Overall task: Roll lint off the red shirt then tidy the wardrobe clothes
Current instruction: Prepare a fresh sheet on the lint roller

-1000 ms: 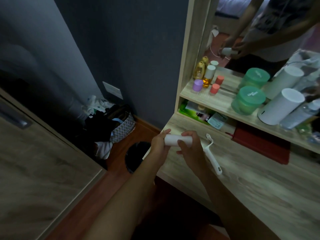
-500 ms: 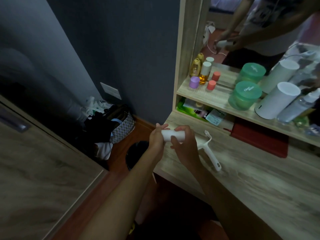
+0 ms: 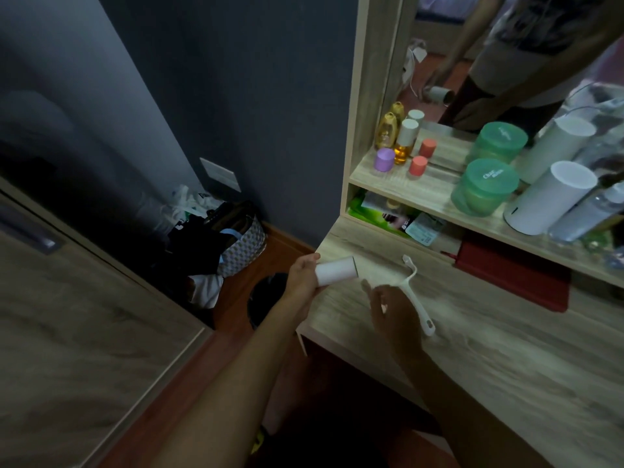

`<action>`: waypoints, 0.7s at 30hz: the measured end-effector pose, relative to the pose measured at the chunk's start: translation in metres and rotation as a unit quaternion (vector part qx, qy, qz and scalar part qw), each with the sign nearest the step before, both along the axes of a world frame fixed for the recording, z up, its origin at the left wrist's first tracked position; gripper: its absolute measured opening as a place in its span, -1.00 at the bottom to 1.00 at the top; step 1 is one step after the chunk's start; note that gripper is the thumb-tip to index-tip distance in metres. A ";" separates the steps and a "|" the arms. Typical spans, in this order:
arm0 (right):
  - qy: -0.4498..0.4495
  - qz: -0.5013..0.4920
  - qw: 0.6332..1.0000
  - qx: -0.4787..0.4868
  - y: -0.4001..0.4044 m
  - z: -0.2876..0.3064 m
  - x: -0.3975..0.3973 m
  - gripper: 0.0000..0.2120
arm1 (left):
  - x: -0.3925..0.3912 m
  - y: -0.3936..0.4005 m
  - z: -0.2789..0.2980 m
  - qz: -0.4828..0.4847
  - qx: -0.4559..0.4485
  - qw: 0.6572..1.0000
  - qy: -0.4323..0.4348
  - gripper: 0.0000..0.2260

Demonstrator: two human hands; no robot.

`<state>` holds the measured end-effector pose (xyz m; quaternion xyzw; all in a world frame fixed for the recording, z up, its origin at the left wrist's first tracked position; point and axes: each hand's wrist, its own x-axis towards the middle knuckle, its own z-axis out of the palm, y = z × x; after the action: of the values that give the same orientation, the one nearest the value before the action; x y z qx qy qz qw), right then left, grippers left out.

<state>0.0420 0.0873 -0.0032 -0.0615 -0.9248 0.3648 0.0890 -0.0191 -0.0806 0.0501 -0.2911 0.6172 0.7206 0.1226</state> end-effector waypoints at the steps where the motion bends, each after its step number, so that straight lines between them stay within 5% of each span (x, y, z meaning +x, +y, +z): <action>1: -0.017 0.029 0.998 0.053 0.008 -0.014 0.005 -0.83 | 0.001 -0.003 -0.001 0.000 -0.006 1.000 0.001 -0.73; 5: -0.072 0.116 0.965 0.223 0.025 -0.045 0.008 -0.66 | 0.004 -0.009 -0.007 -0.011 -0.022 1.000 0.009 -0.75; 10: -0.055 0.124 0.965 0.223 0.027 -0.049 0.003 -0.83 | 0.003 -0.009 -0.008 -0.007 0.004 1.000 -0.010 -0.70; 16: -0.150 -0.005 0.982 -0.117 0.013 -0.018 -0.010 -0.75 | 0.002 -0.010 -0.008 -0.003 -0.002 0.999 -0.044 -0.71; 21: -0.096 0.011 0.983 -0.159 -0.002 0.031 -0.026 -0.68 | -0.001 -0.009 -0.006 -0.013 -0.044 0.998 -0.037 -0.64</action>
<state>0.0155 0.0853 0.0277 -0.0996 -0.8598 0.5006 -0.0146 -0.0197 -0.0900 0.0445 -0.3146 0.6471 0.6799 0.1415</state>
